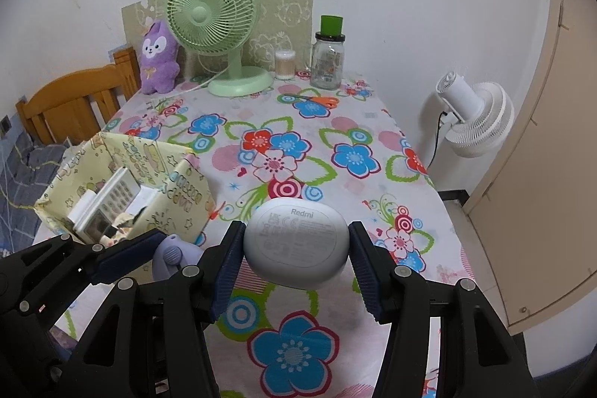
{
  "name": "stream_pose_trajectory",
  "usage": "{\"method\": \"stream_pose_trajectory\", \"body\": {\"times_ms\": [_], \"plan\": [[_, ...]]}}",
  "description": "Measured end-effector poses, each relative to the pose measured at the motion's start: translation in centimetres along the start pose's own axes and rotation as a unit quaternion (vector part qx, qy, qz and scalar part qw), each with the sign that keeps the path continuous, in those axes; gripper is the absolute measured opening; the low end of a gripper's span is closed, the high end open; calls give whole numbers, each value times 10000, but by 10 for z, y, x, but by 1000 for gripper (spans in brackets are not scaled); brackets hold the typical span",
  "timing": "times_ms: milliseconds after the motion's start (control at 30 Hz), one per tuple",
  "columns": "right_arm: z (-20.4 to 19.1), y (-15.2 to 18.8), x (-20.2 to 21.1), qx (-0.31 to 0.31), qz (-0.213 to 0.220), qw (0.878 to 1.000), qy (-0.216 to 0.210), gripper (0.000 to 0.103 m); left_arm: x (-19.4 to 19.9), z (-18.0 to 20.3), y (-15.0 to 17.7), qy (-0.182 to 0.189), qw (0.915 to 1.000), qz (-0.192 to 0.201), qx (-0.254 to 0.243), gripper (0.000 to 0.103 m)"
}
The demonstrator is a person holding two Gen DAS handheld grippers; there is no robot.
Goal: Organize rigid objects
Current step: 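Carry the white case and lavender case in both tools over the yellow box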
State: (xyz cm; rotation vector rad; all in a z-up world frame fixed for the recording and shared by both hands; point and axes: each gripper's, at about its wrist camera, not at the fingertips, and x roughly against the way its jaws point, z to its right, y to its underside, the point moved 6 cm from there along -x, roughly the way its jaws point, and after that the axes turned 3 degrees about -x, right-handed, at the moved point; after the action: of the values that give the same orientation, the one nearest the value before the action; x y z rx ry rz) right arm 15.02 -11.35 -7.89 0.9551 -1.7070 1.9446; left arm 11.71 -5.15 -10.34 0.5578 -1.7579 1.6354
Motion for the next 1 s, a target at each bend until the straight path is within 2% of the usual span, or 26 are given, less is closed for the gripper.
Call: {"method": "stream_pose_trajectory", "body": {"times_ms": [433, 1000], "plan": [[-19, -12, 9, 32, 32, 9999, -113, 58, 13, -18, -7, -40, 10000, 36, 31, 45], [-58, -34, -3, 156, 40, 9995, -277, 58, 13, -60, -14, -161, 9998, 58, 78, 45]]}}
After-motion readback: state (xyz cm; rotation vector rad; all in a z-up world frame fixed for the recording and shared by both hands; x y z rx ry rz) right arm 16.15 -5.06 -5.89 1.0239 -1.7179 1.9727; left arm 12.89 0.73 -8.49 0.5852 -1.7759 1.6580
